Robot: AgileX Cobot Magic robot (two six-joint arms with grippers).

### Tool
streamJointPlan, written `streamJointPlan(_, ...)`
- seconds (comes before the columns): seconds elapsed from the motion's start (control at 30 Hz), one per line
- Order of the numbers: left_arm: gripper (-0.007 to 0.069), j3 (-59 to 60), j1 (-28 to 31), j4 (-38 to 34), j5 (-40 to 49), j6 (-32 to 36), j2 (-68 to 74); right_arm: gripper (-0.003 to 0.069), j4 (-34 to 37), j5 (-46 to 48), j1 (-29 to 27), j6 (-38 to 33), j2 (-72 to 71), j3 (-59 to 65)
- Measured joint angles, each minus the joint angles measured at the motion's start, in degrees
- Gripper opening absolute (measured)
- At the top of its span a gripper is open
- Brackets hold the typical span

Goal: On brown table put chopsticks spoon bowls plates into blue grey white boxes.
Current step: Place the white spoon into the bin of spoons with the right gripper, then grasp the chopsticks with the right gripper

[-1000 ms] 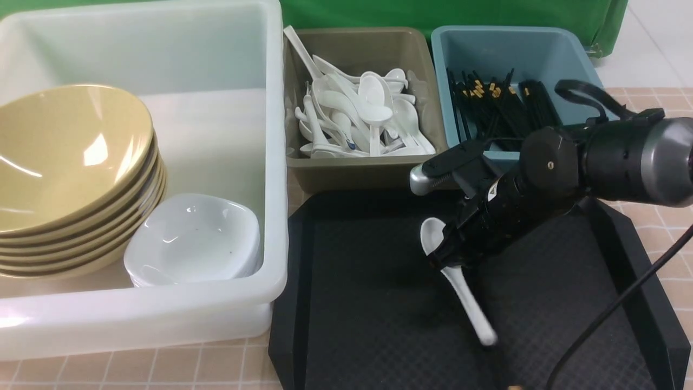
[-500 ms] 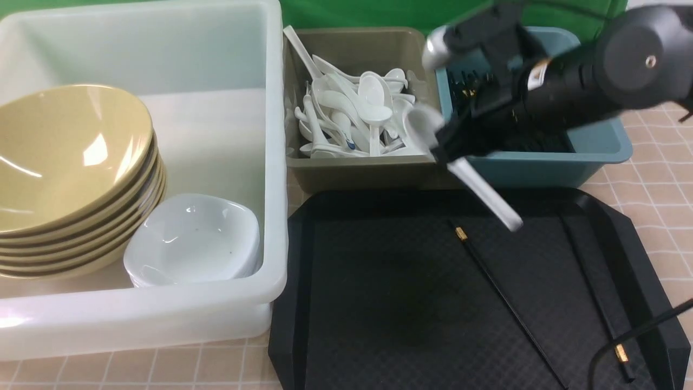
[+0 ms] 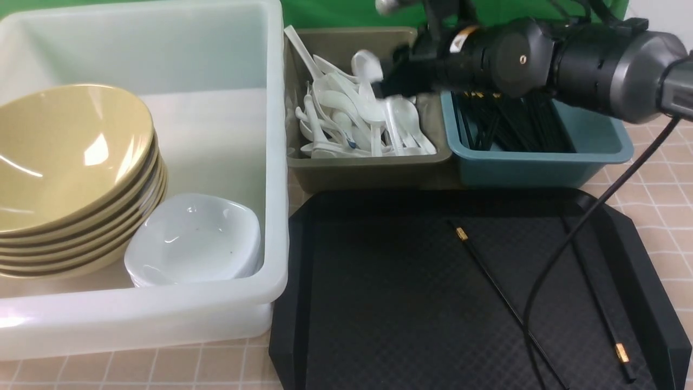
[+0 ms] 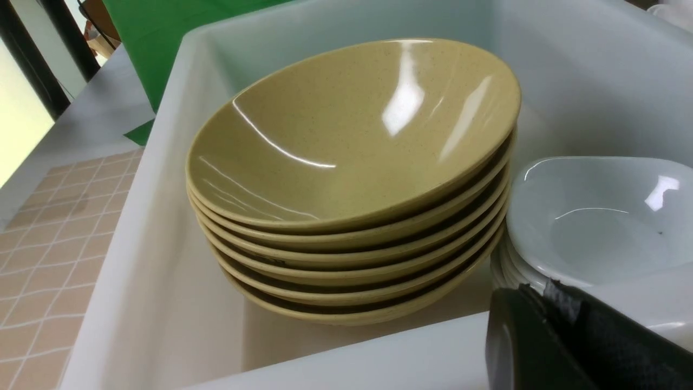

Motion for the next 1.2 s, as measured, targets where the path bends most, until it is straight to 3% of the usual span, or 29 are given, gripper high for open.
streamJointPlan(0.07, 0.0005, 0.0, 0.0, 0.0, 0.0, 0.0, 0.0, 0.041, -2.0, 10.85, -2.13, 0.85, -0.54, -0.7)
streamJointPlan(0.1, 0.0005, 0.0, 0.0, 0.0, 0.0, 0.0, 0.0, 0.0412, -2.33, 11.85, -2.36, 1.13, -0.62, -0.77)
streamJointPlan(0.13, 0.0005, 0.0, 0.0, 0.0, 0.0, 0.0, 0.0, 0.0409, -6.02, 19.6, -4.45, 4.58, -1.71, -0.6)
streamJointPlan(0.23, 0.0005, 0.0, 0.0, 0.0, 0.0, 0.0, 0.0, 0.0365, -12.36, 25.1, -7.55, 10.82, -5.36, 3.47)
streamJointPlan(0.33, 0.0005, 0.0, 0.0, 0.0, 0.0, 0.0, 0.0, 0.032, -16.37, 25.0, -8.97, 15.45, -8.65, 10.14)
streamJointPlan(0.4, 0.0005, 0.0, 0.0, 0.0, -0.06, -0.02, 0.0, 0.0267, -18.55, 22.17, -10.18, 20.49, -14.47, 22.7)
streamJointPlan(0.57, 0.0005, 0.0, 0.0, 0.0, -0.51, -0.02, 0.0, 0.0259, -18.62, 17.86, -10.26, 24.3, -19.96, 35.22)
streamJointPlan(1.03, 0.0005, 0.0, 0.0, 0.0, -0.65, -0.02, 0.0, 0.0272, -22.64, 19.0, -12.73, 25.35, -13.46, 36.99)
streamJointPlan(1.2, 0.0005, 0.0, 0.0, 0.0, -0.6, -0.02, -0.05, 0.0078, -16.46, 20.46, -12.67, 14.43, -13.66, 36.51)
